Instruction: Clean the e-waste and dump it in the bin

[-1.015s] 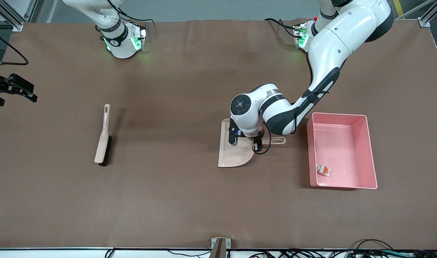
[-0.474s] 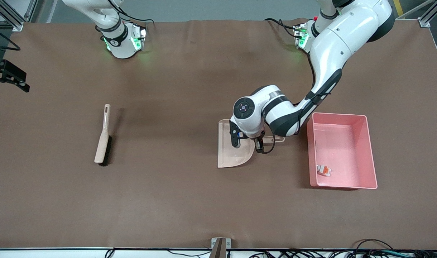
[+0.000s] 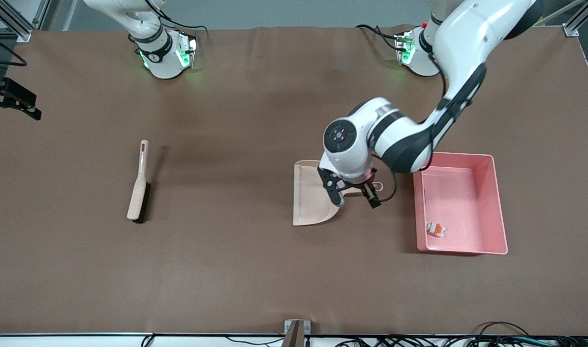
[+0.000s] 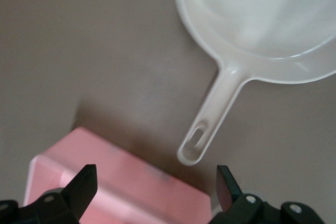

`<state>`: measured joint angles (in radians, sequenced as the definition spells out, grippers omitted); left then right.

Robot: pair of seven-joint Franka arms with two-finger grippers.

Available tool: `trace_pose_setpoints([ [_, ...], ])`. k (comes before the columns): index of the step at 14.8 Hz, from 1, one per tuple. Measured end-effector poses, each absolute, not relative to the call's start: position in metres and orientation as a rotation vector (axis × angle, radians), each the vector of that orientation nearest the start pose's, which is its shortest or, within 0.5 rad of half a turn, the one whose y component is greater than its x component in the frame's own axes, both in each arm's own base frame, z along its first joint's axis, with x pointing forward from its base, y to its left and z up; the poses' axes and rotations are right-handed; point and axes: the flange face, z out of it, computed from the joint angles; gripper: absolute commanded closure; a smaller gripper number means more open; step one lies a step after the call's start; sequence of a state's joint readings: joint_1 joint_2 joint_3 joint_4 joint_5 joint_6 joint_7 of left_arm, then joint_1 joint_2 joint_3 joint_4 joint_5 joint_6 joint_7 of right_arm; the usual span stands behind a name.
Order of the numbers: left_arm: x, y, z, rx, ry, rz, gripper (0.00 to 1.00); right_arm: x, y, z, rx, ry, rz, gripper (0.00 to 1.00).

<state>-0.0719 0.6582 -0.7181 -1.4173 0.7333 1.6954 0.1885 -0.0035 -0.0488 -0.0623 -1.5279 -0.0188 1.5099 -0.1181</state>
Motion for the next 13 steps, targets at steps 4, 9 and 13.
trace_pose_setpoints([
  [4, 0.615, -0.299, 0.445, -2.598, 1.152, 0.052, 0.0, 0.533, -0.03, 0.665, -3.158, 0.01, -0.038, 0.0],
  [9, 0.625, -0.242, 0.518, -2.833, 0.738, -0.08, 0.0, 0.534, -0.026, 0.665, -3.159, 0.01, -0.047, 0.0],
  [13, 0.608, -0.194, 0.581, -2.882, 0.52, -0.103, 0.0, 0.534, -0.031, 0.666, -3.159, 0.026, -0.058, 0.0],
])
